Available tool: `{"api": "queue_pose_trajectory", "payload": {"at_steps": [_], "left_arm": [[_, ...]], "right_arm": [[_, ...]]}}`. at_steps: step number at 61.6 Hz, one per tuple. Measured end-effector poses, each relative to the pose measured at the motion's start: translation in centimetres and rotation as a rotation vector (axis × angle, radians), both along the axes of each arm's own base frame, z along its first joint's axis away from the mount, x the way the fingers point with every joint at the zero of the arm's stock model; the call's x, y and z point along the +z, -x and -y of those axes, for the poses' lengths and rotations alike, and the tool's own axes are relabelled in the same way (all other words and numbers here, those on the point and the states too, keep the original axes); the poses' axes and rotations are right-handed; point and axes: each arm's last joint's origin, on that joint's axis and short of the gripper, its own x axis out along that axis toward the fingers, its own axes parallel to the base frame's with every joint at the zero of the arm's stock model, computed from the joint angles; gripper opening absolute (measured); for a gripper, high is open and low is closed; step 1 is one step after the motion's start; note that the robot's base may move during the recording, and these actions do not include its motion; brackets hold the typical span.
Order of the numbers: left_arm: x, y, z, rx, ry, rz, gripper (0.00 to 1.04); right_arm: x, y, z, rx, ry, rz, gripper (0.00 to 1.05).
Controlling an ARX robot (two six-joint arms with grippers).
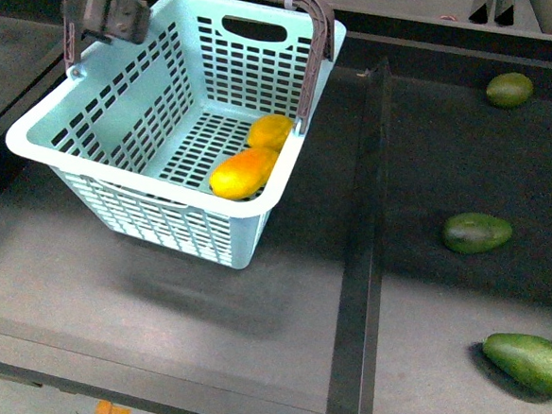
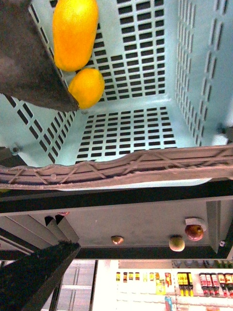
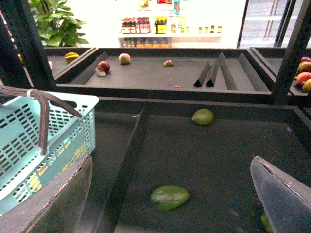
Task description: Pick lemon and mango into basket
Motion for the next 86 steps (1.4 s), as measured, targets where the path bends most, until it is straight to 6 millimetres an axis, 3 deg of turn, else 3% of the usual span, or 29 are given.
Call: {"api": "queue_pose_trajectory", "payload": {"at_steps": [5,15,20,23,29,32,42,53,62,74,86], "left_arm": [[0.6,1.6,-0.9,-0.024,-0.062,-0.058,0.98],[0.9,1.9,-1.0,-0.085,-0.105,-0.042,0.96],[-0.5,2.9,-1.9,-0.305,-0.333,0.219,0.81],[-1.2,5.6,-3.6,-0.409,-0.652,0.377,0.67],[0.0,9.5,-6.4,-0.426,-1.02,0.482,0.46],[0.3,10.8,-7.3,-0.424,-1.091,0.486,0.37],[-1.6,15.3,-9.2,-0.496,-1.189,0.427,0.04],[-1.8,19.0,-10.7,-0.487,-1.208,0.433,0.04],[-3.1,21.5,-11.4,-0.5,-1.207,0.423,0.04],[-3.0,23.8,-12.8,-0.489,-1.211,0.423,0.04],[-2.9,25.7,-12.9,-0.495,-1.211,0.425,0.03]], "right_arm": [[0.0,0.0,0.0,0.0,0.0,0.0,0.96],[0.0,0.0,0.0,0.0,0.0,0.0,0.96],[0.0,0.0,0.0,0.0,0.0,0.0,0.96],[0.0,0.0,0.0,0.0,0.0,0.0,0.96],[0.0,0.0,0.0,0.0,0.0,0.0,0.96],[0.0,0.0,0.0,0.0,0.0,0.0,0.96],[0.0,0.0,0.0,0.0,0.0,0.0,0.96],[0.0,0.0,0.0,0.0,0.0,0.0,0.96],[0.0,0.0,0.0,0.0,0.0,0.0,0.96],[0.0,0.0,0.0,0.0,0.0,0.0,0.96],[0.0,0.0,0.0,0.0,0.0,0.0,0.96]]}}
